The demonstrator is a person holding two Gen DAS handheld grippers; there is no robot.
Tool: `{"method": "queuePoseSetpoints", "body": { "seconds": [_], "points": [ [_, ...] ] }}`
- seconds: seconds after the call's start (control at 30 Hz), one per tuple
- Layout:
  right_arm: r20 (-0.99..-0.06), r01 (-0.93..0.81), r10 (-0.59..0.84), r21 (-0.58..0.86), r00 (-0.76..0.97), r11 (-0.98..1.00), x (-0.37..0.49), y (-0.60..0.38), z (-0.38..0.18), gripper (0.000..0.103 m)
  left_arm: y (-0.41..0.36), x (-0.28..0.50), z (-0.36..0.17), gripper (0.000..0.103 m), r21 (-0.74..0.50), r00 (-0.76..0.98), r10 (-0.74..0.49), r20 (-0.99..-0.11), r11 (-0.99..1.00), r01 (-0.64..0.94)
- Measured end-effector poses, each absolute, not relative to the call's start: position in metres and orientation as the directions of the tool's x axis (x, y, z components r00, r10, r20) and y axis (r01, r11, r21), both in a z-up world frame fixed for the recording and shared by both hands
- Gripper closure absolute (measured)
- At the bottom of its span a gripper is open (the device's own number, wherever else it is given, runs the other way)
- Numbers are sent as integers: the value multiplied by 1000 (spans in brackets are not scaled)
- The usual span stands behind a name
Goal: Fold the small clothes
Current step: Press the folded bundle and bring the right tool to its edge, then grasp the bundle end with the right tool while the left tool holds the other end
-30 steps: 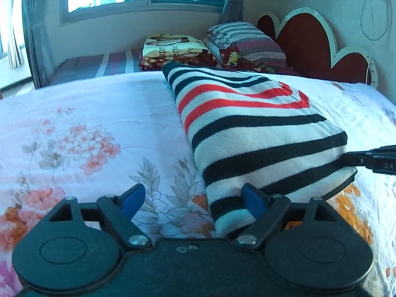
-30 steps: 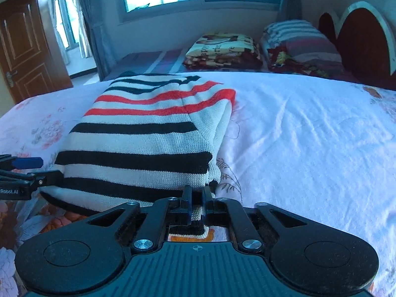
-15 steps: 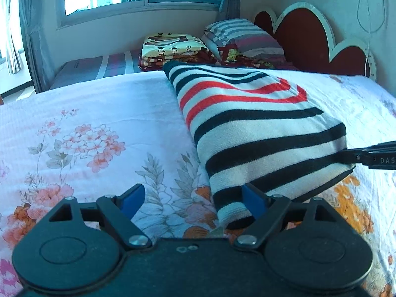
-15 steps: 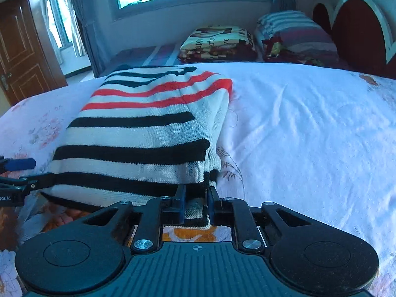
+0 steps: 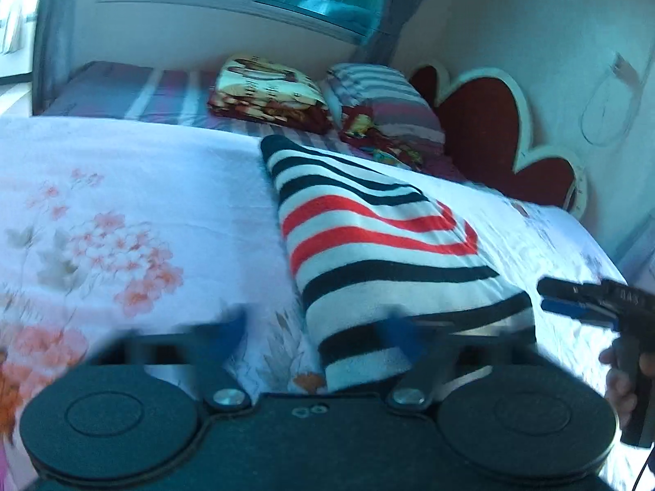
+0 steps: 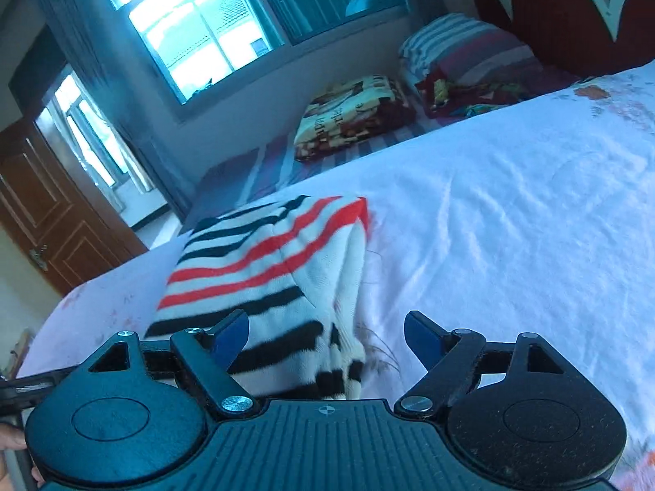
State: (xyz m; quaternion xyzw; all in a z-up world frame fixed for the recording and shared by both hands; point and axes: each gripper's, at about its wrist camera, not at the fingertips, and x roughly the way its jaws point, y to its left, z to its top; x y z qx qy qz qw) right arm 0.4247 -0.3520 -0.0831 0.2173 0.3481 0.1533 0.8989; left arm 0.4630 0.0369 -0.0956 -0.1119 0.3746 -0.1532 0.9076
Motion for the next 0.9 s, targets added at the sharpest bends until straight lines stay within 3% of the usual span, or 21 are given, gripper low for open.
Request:
{"method": "queuePoseSetpoints", "body": {
  "seconds": [0.03,0.07,0.1,0.13,0.2,0.27,0.37,0.5,0.67,0.9],
  "points": [
    [-562,-129,435,502,704,855,429,-351,-83,20,37,467,-97,95,-314,670,-347,-656,933,176],
    [-567,-131,439,501,697,855,433,-350,-83,20,39,471,-97,97,-332,674,-356,-647,928,171],
    [-569,-133,444,504,692,853,437,-350,-84,20,41,476,-98,85,-358,667,-369,-647,920,162],
    [-568,-132,457,519,685,844,442,-351,-87,20,42,481,-99,48,-386,663,-386,-641,909,156],
    [-561,-129,497,568,662,813,453,-355,-94,20,47,485,-100,3,-424,681,-398,-614,895,140],
    [-557,-127,525,598,644,791,463,-359,-102,20,43,495,-101,8,-442,658,-429,-619,883,159],
    [-552,-110,598,675,581,729,480,-366,-120,35,35,513,-112,15,-477,584,-486,-650,859,184],
    [-531,-94,643,727,552,681,488,-375,-134,35,26,531,-133,19,-554,456,-576,-678,809,198],
    [-552,-120,685,730,475,672,500,-379,-128,35,30,538,-142,23,-623,461,-621,-634,763,170],
    [-562,-173,696,709,446,683,506,-367,-122,35,24,549,-143,25,-630,445,-637,-630,754,188]
  ]
}}
